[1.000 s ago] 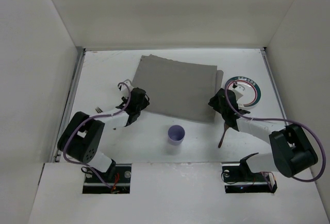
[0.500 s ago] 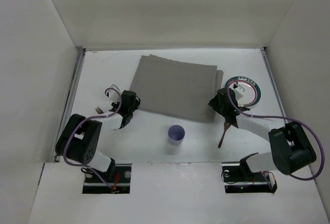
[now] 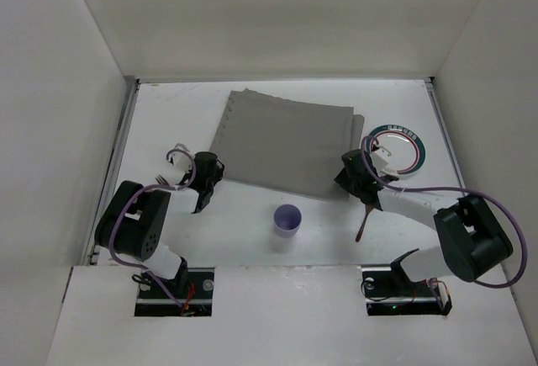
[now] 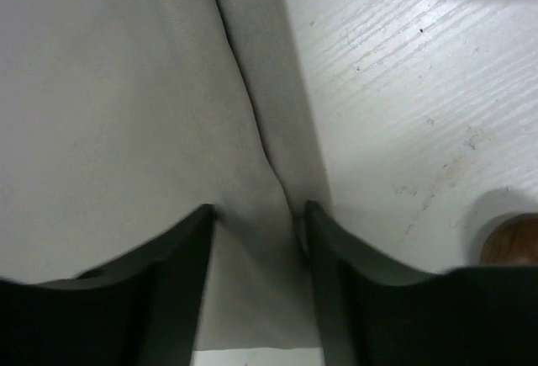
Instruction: Set the dinner table for one person
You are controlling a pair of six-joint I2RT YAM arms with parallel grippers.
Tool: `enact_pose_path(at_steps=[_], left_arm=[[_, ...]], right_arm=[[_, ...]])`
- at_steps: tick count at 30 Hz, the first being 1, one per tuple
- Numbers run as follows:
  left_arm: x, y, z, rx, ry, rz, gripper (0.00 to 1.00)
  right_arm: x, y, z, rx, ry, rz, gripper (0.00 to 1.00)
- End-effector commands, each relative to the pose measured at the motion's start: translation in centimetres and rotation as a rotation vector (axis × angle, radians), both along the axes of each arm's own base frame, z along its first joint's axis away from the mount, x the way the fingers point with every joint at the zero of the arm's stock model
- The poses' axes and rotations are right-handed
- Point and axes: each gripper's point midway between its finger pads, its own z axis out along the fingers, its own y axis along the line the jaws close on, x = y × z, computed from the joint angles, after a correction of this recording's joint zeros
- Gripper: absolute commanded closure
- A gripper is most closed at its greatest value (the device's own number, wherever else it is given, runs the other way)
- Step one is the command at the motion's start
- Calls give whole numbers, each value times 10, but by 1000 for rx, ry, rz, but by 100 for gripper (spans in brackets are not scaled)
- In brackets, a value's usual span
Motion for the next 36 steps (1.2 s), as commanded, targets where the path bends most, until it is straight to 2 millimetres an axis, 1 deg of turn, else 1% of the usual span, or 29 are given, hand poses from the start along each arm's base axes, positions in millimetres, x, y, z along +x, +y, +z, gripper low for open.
enact_pose_path(at_steps=[1, 3, 5, 6, 9, 12, 16, 18, 22, 26, 28, 31, 34, 36], left_arm=[[-23, 6, -23, -5, 77, 5, 94], [-29, 11, -24, -5, 81, 14, 96], [-35, 15, -26, 11, 88, 13, 97], [-39, 16, -27, 13, 93, 11, 98], [-51, 21, -32, 15, 114, 12, 98], [-62, 21, -31, 28, 121, -3, 98], [-77, 23, -30, 46, 146, -15, 96], [-80, 21, -28, 51, 146, -25, 96], [-86, 13, -27, 58, 154, -61, 95], [-90, 10, -27, 74, 160, -76, 95], [-88, 8, -26, 77, 152, -83, 95], [-83, 2, -23, 78, 148, -95, 95], [-84, -2, -23, 91, 146, -109, 95], [-87, -1, -25, 93, 159, -108, 94]], right_arm=[[15, 20, 11, 58, -23, 26, 60], [23, 26, 10, 66, -25, 47, 74], [32, 28, 9, 51, -22, 70, 82], [37, 27, 10, 40, -23, 75, 83], [49, 22, 13, 22, -34, 68, 84], [63, 17, 19, -7, -48, 78, 85], [76, 12, 19, -17, -45, 81, 87], [75, 12, 19, -12, -44, 79, 88], [60, 7, 19, -2, -48, 70, 90], [44, -4, 23, -4, -60, 47, 92], [39, -11, 23, -4, -62, 35, 93], [30, -23, 22, 4, -64, 11, 93], [25, -28, 22, 5, -66, 4, 92], [22, -33, 19, 4, -63, -10, 88]])
